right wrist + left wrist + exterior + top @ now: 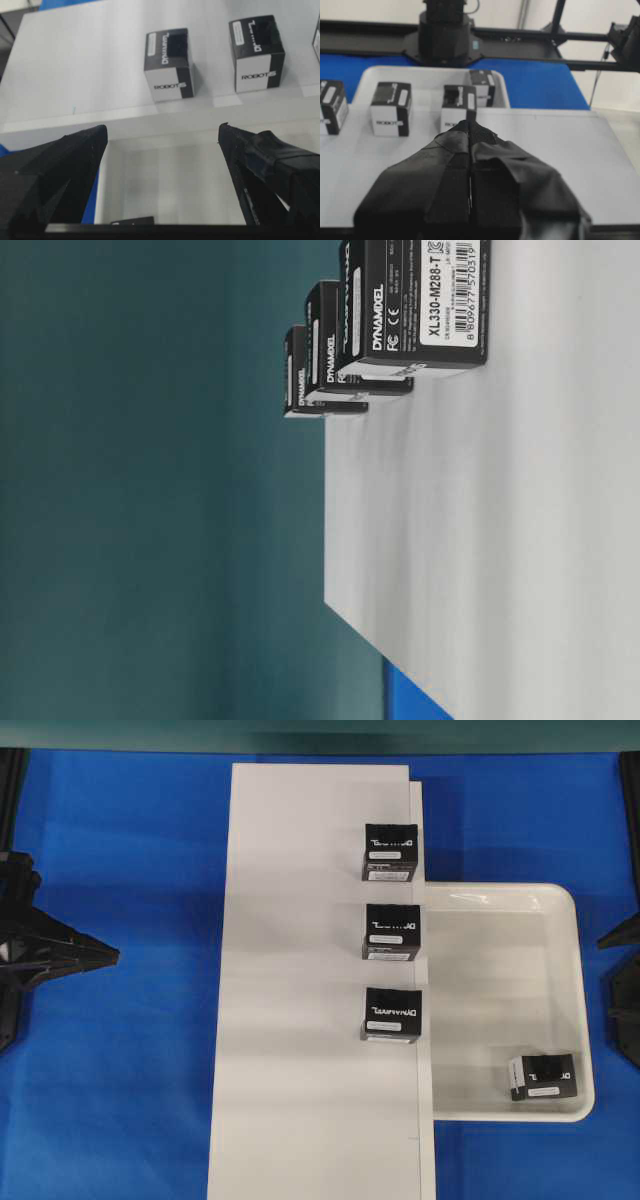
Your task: Place the box from the white plastic tray onto the white base.
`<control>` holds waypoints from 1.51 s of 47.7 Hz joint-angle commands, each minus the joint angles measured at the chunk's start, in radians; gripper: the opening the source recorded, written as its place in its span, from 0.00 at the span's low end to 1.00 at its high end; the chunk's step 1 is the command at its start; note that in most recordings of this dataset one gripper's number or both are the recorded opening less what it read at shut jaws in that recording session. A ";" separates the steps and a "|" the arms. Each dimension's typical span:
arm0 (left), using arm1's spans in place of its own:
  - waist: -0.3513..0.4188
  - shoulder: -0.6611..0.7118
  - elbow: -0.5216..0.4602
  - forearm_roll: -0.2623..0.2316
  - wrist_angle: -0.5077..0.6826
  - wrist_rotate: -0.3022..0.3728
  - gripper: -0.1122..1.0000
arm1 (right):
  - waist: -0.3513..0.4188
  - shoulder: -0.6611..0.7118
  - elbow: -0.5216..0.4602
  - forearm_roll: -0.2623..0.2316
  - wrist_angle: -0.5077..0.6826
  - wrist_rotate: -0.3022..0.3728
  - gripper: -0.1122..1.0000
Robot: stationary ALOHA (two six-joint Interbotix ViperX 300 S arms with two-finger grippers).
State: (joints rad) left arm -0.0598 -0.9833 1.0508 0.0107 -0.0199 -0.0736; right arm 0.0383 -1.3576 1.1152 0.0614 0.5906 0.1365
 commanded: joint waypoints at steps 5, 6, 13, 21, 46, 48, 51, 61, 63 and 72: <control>-0.002 0.006 -0.017 0.002 -0.006 -0.003 0.04 | 0.000 0.002 -0.008 -0.002 -0.006 0.000 0.99; -0.002 0.008 -0.017 0.002 -0.006 -0.002 0.04 | 0.000 0.002 -0.009 -0.002 -0.008 0.000 0.99; -0.002 0.006 -0.017 0.003 -0.005 -0.002 0.04 | 0.000 0.000 -0.011 -0.002 -0.006 0.002 0.99; -0.002 0.006 -0.017 0.003 -0.005 -0.002 0.04 | 0.000 -0.002 -0.011 -0.002 -0.011 0.002 0.99; -0.002 0.008 -0.014 0.002 -0.005 -0.002 0.04 | 0.000 -0.002 -0.003 0.002 -0.011 0.002 0.99; -0.002 0.009 -0.012 0.003 -0.003 -0.002 0.04 | -0.002 -0.002 -0.003 0.000 -0.012 0.002 0.99; -0.002 0.008 -0.012 0.002 -0.003 -0.002 0.04 | -0.002 -0.003 -0.002 0.002 -0.012 0.002 0.99; -0.002 0.008 -0.012 0.003 -0.009 -0.002 0.04 | -0.002 -0.003 0.003 0.002 -0.011 0.002 0.99; -0.002 0.008 -0.012 0.002 -0.009 -0.002 0.04 | -0.002 -0.002 0.005 0.000 -0.012 0.002 0.99; -0.002 0.008 -0.003 0.002 -0.003 -0.002 0.04 | 0.000 -0.002 0.006 0.002 -0.012 0.002 0.99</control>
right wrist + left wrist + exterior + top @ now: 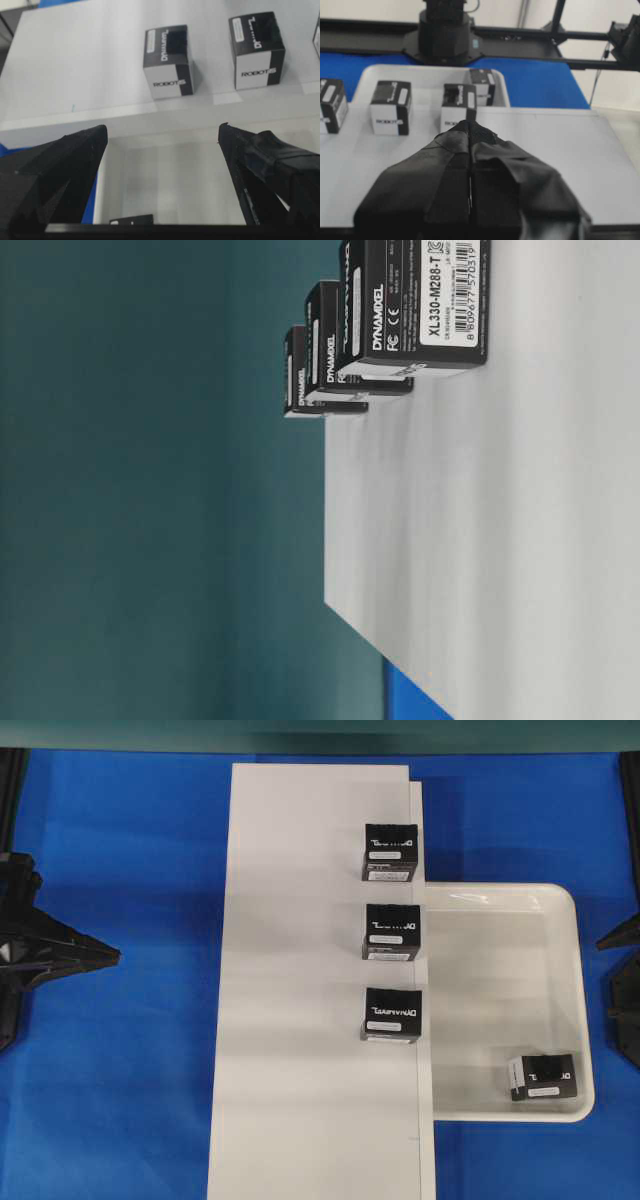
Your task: Place the box from the white plastic tray onto the white base.
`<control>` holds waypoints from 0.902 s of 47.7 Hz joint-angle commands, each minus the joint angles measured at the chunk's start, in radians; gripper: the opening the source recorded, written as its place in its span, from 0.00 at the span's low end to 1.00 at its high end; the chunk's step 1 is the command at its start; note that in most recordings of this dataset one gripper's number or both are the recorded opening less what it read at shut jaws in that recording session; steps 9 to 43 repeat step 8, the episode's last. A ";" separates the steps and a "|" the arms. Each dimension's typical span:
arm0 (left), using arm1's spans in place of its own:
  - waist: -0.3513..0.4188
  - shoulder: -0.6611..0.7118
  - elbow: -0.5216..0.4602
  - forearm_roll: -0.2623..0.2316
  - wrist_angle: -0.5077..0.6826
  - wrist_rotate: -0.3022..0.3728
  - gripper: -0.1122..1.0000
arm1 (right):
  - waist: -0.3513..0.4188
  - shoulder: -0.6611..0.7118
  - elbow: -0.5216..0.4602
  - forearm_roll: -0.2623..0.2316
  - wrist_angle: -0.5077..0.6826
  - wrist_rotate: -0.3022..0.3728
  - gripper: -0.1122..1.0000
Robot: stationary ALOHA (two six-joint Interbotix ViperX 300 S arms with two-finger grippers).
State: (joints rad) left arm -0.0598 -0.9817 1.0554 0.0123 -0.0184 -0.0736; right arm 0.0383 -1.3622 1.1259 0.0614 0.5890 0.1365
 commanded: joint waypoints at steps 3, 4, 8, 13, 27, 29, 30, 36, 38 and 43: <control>-0.002 0.006 -0.006 0.002 -0.005 -0.002 0.04 | -0.002 0.003 -0.005 0.000 -0.012 0.002 0.99; 0.000 0.006 -0.006 0.000 -0.005 -0.002 0.04 | -0.002 0.002 -0.005 0.000 -0.012 0.002 0.99; -0.002 0.003 -0.006 0.000 -0.011 -0.002 0.04 | 0.000 0.003 -0.005 0.000 -0.012 0.002 0.99; -0.002 0.003 -0.006 0.000 -0.011 -0.002 0.04 | 0.000 0.003 -0.005 0.000 -0.012 0.002 0.99; -0.002 0.003 -0.006 0.000 -0.011 -0.002 0.04 | 0.000 0.003 -0.005 0.000 -0.012 0.002 0.99; -0.002 0.003 -0.006 0.000 -0.011 -0.002 0.04 | 0.000 0.003 -0.005 0.000 -0.012 0.002 0.99; -0.002 0.003 -0.006 0.000 -0.011 -0.002 0.04 | 0.000 0.003 -0.005 0.000 -0.012 0.002 0.99; -0.002 0.003 -0.006 0.000 -0.011 -0.002 0.04 | 0.000 0.003 -0.005 0.000 -0.012 0.002 0.99; -0.002 0.003 -0.006 0.000 -0.011 -0.002 0.04 | 0.000 0.003 -0.005 0.000 -0.012 0.002 0.99; -0.002 0.003 -0.006 0.000 -0.011 -0.002 0.04 | 0.000 0.003 -0.005 0.000 -0.012 0.002 0.99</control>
